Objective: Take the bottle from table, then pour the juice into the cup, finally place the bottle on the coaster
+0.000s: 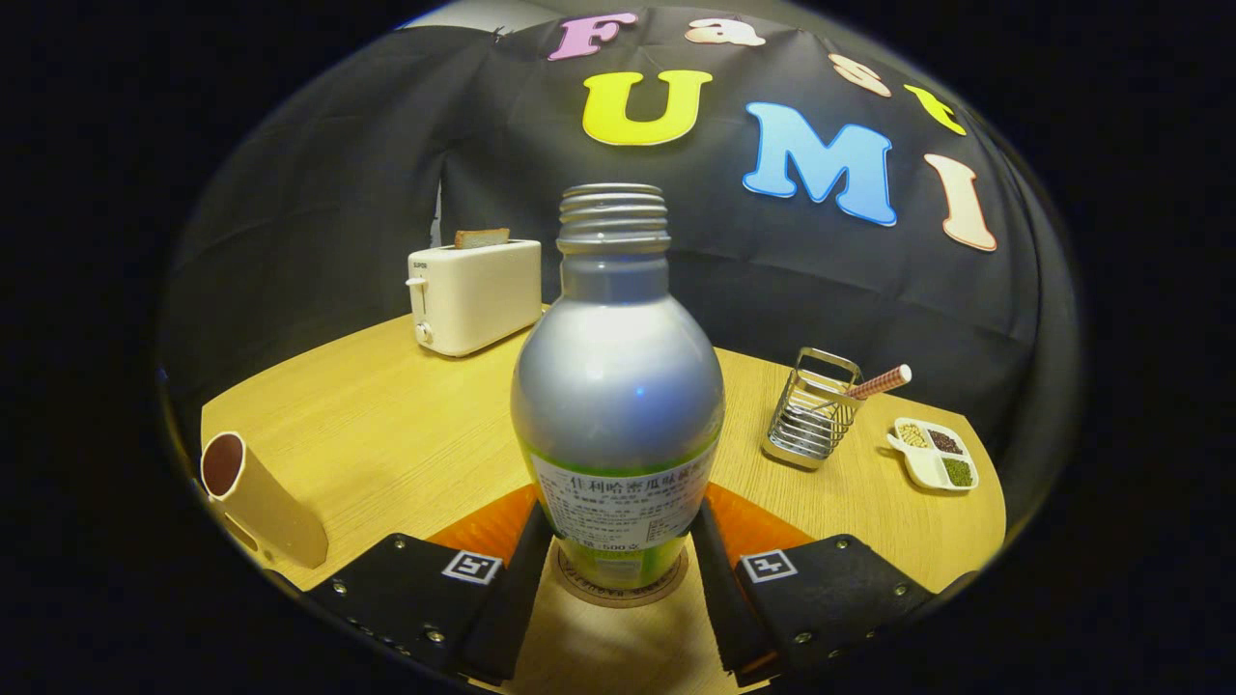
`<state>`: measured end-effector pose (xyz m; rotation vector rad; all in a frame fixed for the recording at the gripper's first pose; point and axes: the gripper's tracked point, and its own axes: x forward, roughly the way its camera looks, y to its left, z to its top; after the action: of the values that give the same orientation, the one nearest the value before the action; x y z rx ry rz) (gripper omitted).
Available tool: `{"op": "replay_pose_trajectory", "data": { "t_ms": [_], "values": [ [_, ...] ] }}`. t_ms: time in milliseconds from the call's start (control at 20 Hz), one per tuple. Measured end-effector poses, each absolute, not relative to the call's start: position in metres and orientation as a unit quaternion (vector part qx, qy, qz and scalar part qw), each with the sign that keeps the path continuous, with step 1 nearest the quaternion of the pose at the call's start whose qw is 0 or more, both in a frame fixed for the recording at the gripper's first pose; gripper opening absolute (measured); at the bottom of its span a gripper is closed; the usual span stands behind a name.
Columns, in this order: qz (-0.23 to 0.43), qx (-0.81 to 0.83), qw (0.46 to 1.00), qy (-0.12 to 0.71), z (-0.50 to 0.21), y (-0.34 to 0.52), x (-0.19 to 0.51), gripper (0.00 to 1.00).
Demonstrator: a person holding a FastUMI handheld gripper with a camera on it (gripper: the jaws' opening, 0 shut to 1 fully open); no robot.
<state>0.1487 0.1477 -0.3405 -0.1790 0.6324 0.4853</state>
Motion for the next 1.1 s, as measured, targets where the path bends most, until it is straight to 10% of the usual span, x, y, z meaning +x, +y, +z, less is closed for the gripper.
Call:
{"op": "replay_pose_trajectory", "data": {
  "t_ms": [500,650,1100],
  "values": [
    [0.242,-0.085,0.914,0.315,-0.350,0.151,0.145,0.80],
    [0.238,-0.084,0.916,0.311,-0.346,0.149,0.145,1.00],
    [0.231,-0.091,0.926,0.284,-0.298,0.140,0.129,1.00]
  ]
}}
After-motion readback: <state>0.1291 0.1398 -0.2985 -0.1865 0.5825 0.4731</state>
